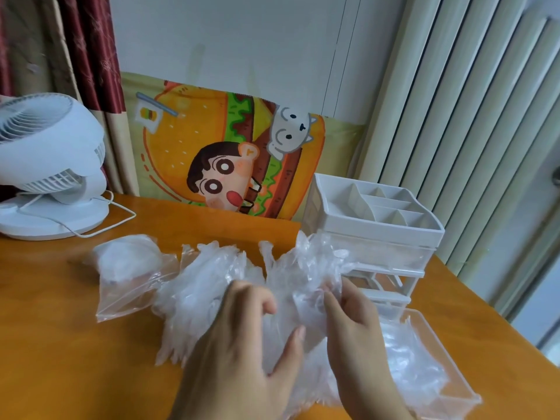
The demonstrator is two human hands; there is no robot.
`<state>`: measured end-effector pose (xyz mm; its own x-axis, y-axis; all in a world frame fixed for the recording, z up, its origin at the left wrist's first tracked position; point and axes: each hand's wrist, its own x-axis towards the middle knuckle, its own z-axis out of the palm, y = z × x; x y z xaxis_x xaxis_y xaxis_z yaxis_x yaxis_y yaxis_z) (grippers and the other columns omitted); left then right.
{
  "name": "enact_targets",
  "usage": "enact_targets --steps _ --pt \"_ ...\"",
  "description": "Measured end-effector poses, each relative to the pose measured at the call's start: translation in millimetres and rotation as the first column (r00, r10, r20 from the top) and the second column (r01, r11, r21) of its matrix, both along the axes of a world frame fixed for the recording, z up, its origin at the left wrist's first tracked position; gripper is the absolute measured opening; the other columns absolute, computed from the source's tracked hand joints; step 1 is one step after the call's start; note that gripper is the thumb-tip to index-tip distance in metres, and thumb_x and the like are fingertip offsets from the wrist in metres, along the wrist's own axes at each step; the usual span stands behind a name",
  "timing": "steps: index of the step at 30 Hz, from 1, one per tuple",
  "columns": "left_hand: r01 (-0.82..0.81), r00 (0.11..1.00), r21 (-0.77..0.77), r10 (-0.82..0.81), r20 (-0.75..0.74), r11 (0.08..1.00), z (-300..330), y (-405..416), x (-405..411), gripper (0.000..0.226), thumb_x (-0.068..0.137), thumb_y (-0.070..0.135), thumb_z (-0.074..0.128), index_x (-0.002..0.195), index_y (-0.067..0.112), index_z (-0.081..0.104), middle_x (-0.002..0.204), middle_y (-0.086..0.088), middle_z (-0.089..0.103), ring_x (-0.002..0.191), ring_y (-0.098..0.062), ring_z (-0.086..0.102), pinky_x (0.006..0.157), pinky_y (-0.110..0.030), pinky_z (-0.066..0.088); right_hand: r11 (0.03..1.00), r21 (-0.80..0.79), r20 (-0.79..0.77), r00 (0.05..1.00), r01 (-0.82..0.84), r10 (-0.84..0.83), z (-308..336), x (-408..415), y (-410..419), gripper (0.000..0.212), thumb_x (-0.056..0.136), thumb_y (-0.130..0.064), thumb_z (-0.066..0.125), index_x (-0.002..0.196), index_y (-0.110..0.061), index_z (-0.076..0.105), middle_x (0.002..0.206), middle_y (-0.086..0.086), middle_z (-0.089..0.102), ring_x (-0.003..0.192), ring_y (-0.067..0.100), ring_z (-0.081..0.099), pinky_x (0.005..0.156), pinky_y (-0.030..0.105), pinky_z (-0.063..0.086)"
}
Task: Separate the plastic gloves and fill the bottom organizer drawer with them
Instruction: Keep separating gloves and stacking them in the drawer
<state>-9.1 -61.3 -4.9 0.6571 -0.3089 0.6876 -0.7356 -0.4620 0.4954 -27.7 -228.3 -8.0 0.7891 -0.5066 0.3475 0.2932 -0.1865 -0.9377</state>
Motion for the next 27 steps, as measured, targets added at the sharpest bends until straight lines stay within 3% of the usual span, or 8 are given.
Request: enact_targets --steps 4,7,9,12,15,18,22,27 --pt "-0.149 0.986 -0.154 0.135 -0.099 0.977 -3.1 6.6 15.5 0.065 0.066 0.050 0.085 0.102 0.028 0.037 0.094 0.011 0.038 0.087 -0.008 0.050 0.059 -0.010 0.043 1.000 -0.018 0.014 1.000 0.006 -0.006 -2.3 -2.4 -6.3 0.026 0.107 -0.009 0.054 0.085 -0.013 0.066 0.078 0.004 0.066 0.072 0.009 0.060 0.064 0.016 0.050" --pt "-0.189 0.930 -0.138 0.133 -0.342 0.972 -0.8 7.2 20.6 0.088 0.063 0.049 0.093 0.122 0.037 0.029 0.114 0.014 0.040 0.098 -0.010 0.053 0.075 -0.014 0.045 0.996 0.079 0.033 0.999 -0.043 0.041 5.8 -6.2 1.6 0.031 0.107 -0.007 0.051 0.086 -0.014 0.073 0.084 0.007 0.072 0.078 0.023 0.065 0.074 0.028 0.053" --pt "-0.161 0.847 -0.140 0.064 -0.528 0.977 2.2 4.5 20.1 0.070 0.071 0.047 0.090 0.118 0.039 0.039 0.109 0.021 0.055 0.092 -0.008 0.063 0.067 -0.011 0.050 0.992 0.110 0.018 0.998 -0.057 0.055 9.2 -6.7 5.1 0.034 0.106 -0.005 0.050 0.084 -0.013 0.075 0.082 0.007 0.071 0.078 0.022 0.064 0.073 0.034 0.049" --pt "-0.050 0.828 -0.220 -0.082 -0.555 0.974 -0.1 7.4 21.7 0.013 0.086 0.039 0.079 0.085 0.031 0.069 0.085 0.019 0.074 0.085 -0.003 0.072 0.075 -0.019 0.058 0.997 0.025 0.029 0.997 -0.067 0.066 10.2 -6.6 9.1 0.030 0.104 -0.005 0.054 0.078 -0.009 0.068 0.074 0.010 0.062 0.072 0.017 0.058 0.066 0.032 0.045" --pt "0.027 0.777 -0.379 -0.258 -0.574 0.925 4.4 12.4 20.1 0.020 0.091 0.039 0.073 0.079 0.023 0.073 0.075 0.010 0.074 0.077 -0.005 0.071 0.073 -0.023 0.054 0.989 -0.138 0.066 0.996 -0.051 0.061 7.1 -7.4 11.5 0.024 0.100 -0.020 0.059 0.080 -0.009 0.066 0.074 0.021 0.058 0.067 0.021 0.053 0.061 0.036 0.041" --pt "0.073 0.714 -0.459 -0.368 -0.596 0.885 12.3 13.8 16.6 0.018 0.094 0.032 0.070 0.080 0.021 0.075 0.079 0.004 0.076 0.082 -0.007 0.071 0.077 -0.024 0.049 0.960 -0.279 0.104 0.993 -0.024 0.055 7.3 -10.4 19.0 0.023 0.102 -0.009 0.063 0.081 -0.017 0.067 0.067 -0.001 0.060 0.064 0.008 0.053 0.058 0.025 0.040" --pt "0.121 0.688 -0.490 -0.429 -0.585 0.863 11.5 13.1 16.7 0.015 0.096 0.024 0.071 0.080 0.023 0.070 0.073 0.005 0.071 0.077 -0.009 0.070 0.076 -0.029 0.053 0.923 -0.384 0.121 0.989 -0.029 0.082 6.5 -14.4 31.2 0.007 0.099 -0.017 0.069 0.105 -0.017 0.067 0.083 -0.009 0.074 0.073 0.010 0.068 0.065 0.014 0.046" --pt "0.046 0.723 -0.499 -0.373 -0.581 0.866 9.8 13.1 25.5 0.020 0.097 0.008 0.066 0.080 0.018 0.068 0.066 -0.006 0.067 0.062 -0.013 0.065 0.067 -0.044 0.061 0.902 -0.421 0.095 0.985 -0.094 0.147 8.1 -19.2 36.7 0.024 0.096 -0.022 0.064 0.119 -0.017 0.058 0.096 -0.006 0.080 0.087 0.016 0.076 0.074 0.020 0.053"
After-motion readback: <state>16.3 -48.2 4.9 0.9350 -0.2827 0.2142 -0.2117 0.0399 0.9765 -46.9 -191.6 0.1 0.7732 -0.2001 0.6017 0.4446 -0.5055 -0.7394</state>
